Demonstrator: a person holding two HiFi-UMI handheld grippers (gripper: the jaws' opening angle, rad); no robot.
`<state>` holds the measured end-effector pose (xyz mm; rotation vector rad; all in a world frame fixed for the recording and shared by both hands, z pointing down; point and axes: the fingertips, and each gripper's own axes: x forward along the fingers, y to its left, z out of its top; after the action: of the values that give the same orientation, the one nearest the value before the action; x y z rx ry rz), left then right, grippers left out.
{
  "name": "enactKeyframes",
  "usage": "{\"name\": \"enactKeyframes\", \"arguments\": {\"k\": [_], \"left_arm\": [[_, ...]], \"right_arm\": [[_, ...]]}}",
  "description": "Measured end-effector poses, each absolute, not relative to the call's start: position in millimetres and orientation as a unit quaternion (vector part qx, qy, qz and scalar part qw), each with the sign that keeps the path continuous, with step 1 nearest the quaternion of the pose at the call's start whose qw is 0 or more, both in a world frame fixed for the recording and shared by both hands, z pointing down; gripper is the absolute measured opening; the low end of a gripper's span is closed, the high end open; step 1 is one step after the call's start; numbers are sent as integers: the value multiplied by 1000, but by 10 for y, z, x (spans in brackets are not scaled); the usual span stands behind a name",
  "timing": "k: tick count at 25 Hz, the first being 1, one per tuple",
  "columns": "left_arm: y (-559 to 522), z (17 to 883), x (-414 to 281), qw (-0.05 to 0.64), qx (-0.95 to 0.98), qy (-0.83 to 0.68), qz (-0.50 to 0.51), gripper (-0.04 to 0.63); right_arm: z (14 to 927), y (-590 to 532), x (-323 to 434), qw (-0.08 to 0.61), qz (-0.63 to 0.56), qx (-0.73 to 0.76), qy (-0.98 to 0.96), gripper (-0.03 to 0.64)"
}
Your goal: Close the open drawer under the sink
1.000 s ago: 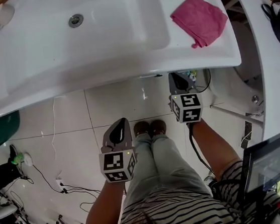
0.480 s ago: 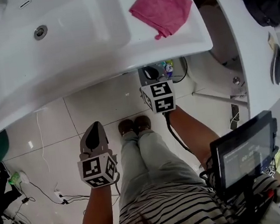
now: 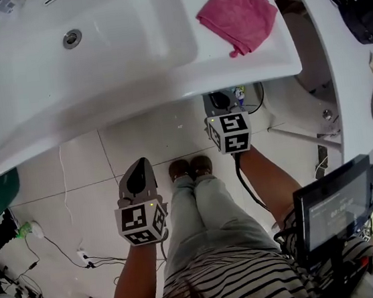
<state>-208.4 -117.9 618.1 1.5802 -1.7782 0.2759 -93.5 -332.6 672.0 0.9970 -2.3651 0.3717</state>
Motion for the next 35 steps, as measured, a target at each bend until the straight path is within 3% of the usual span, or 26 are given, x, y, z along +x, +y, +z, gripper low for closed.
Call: {"name": "enactKeyframes", "arguments": {"k": [7,16,26,35], "left_arm": [[-1104,6097,-2110,366,620,-686,109,12],[-706,5519,-1814,349,634,-681,111,12],[485,4754,-854,310,624,-711,95,12],[1947,4385,-442,311,609,-718,127,12]], "right_arm": [[6490,-3148,-841,290,130,370,-873,2],[5609,-2153,-114,283,146,361,-877,2],[4680,-823,897,231,124,334,-905,2],[4449,701,1681,275,137,289,-907,0]]}}
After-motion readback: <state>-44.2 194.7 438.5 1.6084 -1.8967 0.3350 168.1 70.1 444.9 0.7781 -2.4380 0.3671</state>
